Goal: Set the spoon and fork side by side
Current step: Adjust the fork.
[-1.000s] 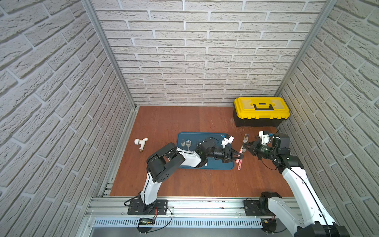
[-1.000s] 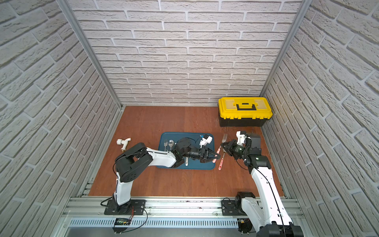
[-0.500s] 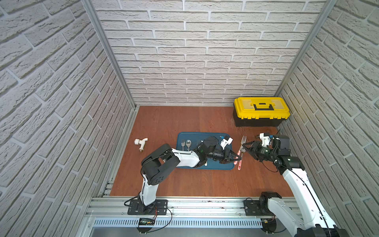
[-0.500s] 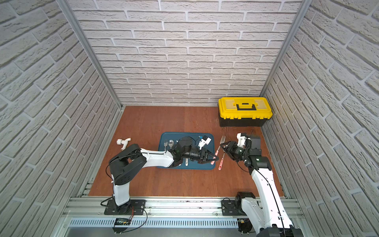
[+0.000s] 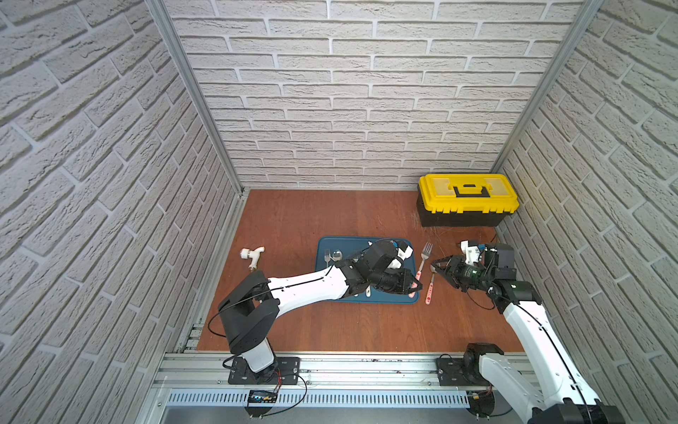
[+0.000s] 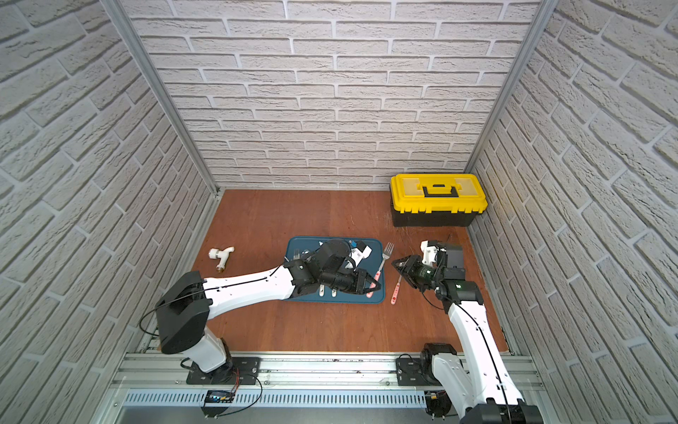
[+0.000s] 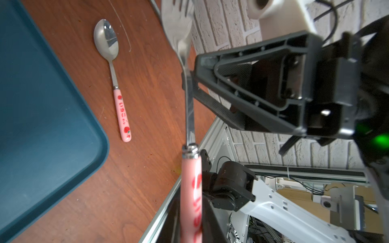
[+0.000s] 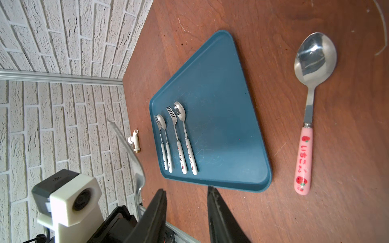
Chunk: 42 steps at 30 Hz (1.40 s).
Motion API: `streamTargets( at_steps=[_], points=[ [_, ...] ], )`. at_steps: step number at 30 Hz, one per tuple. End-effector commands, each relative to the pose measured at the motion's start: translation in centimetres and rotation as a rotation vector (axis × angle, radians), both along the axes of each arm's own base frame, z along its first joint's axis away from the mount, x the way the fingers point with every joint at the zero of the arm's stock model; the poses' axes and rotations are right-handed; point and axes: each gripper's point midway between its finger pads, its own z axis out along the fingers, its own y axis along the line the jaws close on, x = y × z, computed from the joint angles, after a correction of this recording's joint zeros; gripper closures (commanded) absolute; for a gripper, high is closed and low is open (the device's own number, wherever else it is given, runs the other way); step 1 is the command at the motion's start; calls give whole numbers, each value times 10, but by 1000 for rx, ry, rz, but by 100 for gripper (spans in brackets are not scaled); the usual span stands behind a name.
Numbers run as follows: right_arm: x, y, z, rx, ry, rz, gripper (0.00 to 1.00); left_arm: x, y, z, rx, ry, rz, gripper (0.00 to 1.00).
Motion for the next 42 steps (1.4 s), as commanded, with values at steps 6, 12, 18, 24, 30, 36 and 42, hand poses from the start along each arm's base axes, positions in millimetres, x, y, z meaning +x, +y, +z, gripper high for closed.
streamTargets(
  at_steps=[6, 12, 18, 24, 30, 36, 42],
  points=[
    [1, 25, 29, 85, -107, 88, 61, 12, -8, 10, -27, -81, 34, 100],
    [-13, 32, 20, 79, -66, 116, 62, 22, -11, 11, 2, -99, 60, 100],
    [-17, 42, 10, 29, -20, 152, 64, 23, -12, 0, 34, -86, 62, 100],
    [-17, 37, 5, -103, 46, 143, 69, 24, -2, -16, 167, -105, 75, 100],
    [-17, 39, -14, -189, 138, 136, 71, 27, 16, -30, 375, -189, 98, 100],
    [-6, 44, -5, -203, 101, 118, 71, 24, 24, -39, 487, -234, 105, 100],
    [-7, 49, -4, -190, 102, 121, 71, 24, 29, -39, 514, -243, 111, 100]
  ],
)
